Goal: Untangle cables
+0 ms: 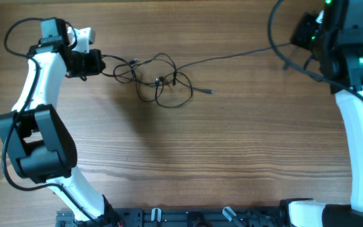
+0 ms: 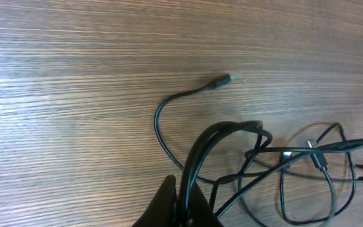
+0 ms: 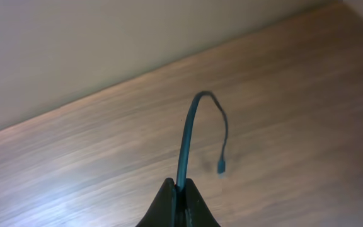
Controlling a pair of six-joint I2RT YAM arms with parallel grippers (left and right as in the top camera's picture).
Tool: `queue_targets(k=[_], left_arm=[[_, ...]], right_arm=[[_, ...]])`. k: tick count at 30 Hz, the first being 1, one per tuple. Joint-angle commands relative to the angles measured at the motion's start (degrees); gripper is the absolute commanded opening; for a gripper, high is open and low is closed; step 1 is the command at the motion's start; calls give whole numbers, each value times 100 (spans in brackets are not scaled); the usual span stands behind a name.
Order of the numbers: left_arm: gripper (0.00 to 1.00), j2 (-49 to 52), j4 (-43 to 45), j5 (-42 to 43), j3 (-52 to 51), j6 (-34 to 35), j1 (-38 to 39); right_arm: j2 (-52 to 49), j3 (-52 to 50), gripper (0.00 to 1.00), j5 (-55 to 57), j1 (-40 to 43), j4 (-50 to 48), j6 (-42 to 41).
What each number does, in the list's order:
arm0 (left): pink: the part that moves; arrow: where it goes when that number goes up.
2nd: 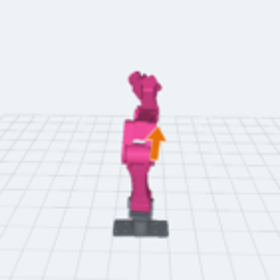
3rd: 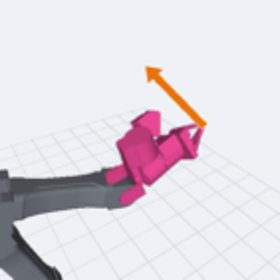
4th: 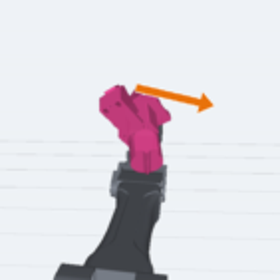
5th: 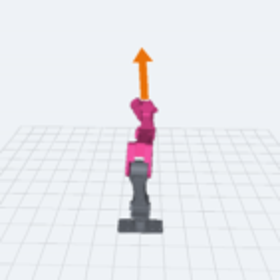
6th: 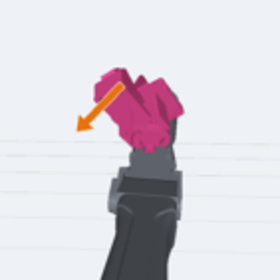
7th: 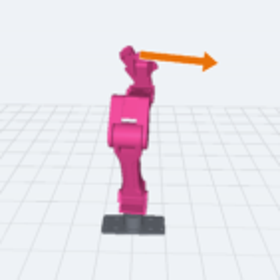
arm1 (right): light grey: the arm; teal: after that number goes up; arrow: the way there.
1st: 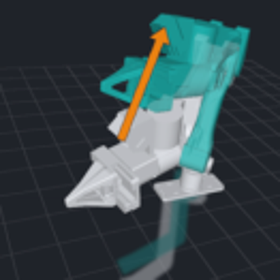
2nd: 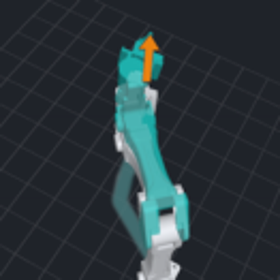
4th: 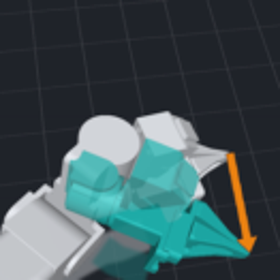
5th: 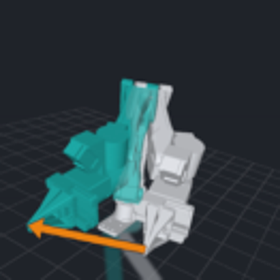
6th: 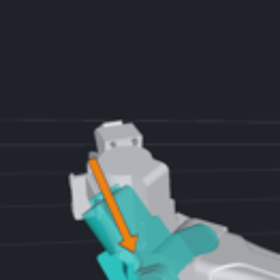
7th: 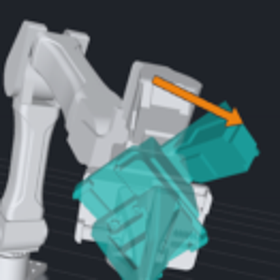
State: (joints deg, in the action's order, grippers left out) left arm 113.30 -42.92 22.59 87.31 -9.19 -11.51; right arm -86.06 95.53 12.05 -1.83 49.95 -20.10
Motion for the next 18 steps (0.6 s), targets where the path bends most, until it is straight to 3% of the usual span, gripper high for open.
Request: queue_targets(k=[1,10,18], left_arm=[[4,-192,17,164,68,-90,-186],[4,-295,20,111,68,-96,-293],[4,-614,42,55,70,-48,-1064]], right_arm=[[-330,138,5,297,542,76,229],[-726,138,5,509,1757,114,376],[-1032,138,5,479,2647,264,708]])
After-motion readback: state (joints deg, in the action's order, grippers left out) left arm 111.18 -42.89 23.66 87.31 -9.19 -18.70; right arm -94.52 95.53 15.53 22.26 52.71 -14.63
